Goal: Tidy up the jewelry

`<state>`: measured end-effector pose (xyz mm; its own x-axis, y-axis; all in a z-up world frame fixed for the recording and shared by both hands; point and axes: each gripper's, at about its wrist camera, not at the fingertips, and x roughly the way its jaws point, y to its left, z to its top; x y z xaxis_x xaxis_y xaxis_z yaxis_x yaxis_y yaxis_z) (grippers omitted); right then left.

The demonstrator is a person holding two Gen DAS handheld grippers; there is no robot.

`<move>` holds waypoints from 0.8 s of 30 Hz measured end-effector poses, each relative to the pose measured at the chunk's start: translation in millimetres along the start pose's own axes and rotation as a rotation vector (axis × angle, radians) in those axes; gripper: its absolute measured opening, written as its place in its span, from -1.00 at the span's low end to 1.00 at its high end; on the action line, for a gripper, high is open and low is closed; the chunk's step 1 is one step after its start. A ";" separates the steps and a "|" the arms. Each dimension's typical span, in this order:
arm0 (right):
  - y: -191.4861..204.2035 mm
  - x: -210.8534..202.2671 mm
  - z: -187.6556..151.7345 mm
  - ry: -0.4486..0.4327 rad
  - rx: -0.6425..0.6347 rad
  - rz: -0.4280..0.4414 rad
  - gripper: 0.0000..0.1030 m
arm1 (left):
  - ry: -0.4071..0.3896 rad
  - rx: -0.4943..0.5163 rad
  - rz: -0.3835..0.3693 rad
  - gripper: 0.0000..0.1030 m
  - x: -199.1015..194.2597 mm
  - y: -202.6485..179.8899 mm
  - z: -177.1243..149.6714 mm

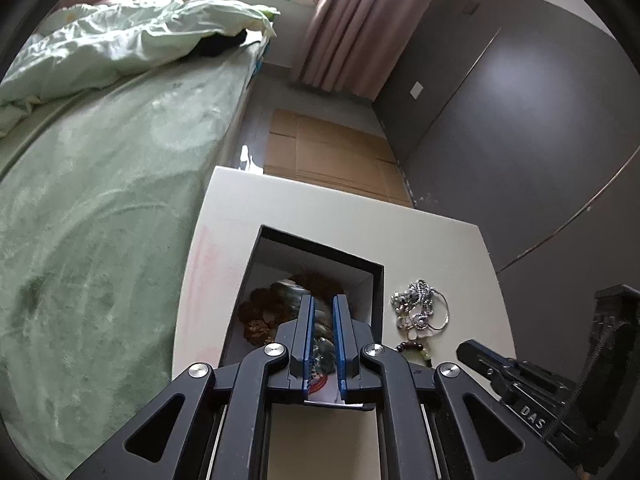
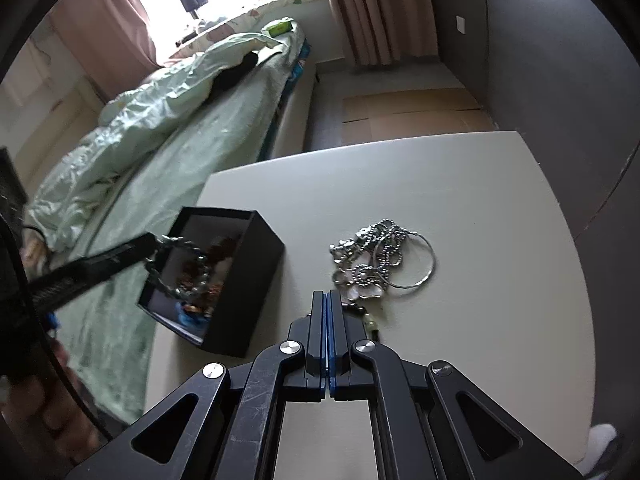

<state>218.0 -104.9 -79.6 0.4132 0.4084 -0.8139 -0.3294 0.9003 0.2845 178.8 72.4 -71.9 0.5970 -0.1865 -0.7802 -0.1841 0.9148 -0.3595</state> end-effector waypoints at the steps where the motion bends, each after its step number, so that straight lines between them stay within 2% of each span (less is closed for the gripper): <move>1: -3.3 3.1 1.3 0.018 0.016 0.006 -0.97 | 0.003 -0.001 -0.004 -0.81 0.2 0.2 0.0; 3: -11.5 10.9 3.0 0.048 0.069 0.015 -0.96 | 0.009 -0.002 -0.007 -0.66 1.2 0.1 0.2; 4: -16.6 16.0 2.6 0.080 0.087 0.014 -0.91 | 0.010 -0.004 -0.009 -0.38 1.2 0.0 -0.1; 5: -19.5 19.1 0.8 0.106 0.098 0.013 -0.64 | 0.007 -0.006 -0.011 -0.03 0.6 0.1 0.3; 7: -27.0 26.3 -0.9 0.127 0.119 0.000 -0.22 | -0.025 -0.013 -0.016 0.22 -5.9 0.3 0.8; 13: -28.5 42.1 -5.0 0.169 0.095 -0.037 -0.23 | -0.035 -0.021 -0.038 0.22 -11.1 0.5 3.0; 17: -14.4 52.3 -7.3 0.184 0.018 -0.116 -0.32 | -0.035 -0.024 -0.042 0.22 -13.7 2.6 3.6; 22: 3.4 61.9 -11.9 0.186 -0.094 -0.268 -0.67 | -0.038 -0.038 -0.042 0.22 -16.9 9.0 4.5; 23: 7.3 62.5 -13.6 0.185 -0.123 -0.283 -0.80 | -0.037 -0.041 -0.042 0.22 -17.3 10.4 4.6; 24: 8.9 62.5 -13.9 0.186 -0.128 -0.283 -0.82 | -0.038 -0.045 -0.041 0.22 -18.1 12.1 4.8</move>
<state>229.1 -73.4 -134.9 0.3456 0.1008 -0.9329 -0.3329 0.9427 -0.0215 169.4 88.6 -59.7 0.6338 -0.2094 -0.7446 -0.1930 0.8894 -0.4143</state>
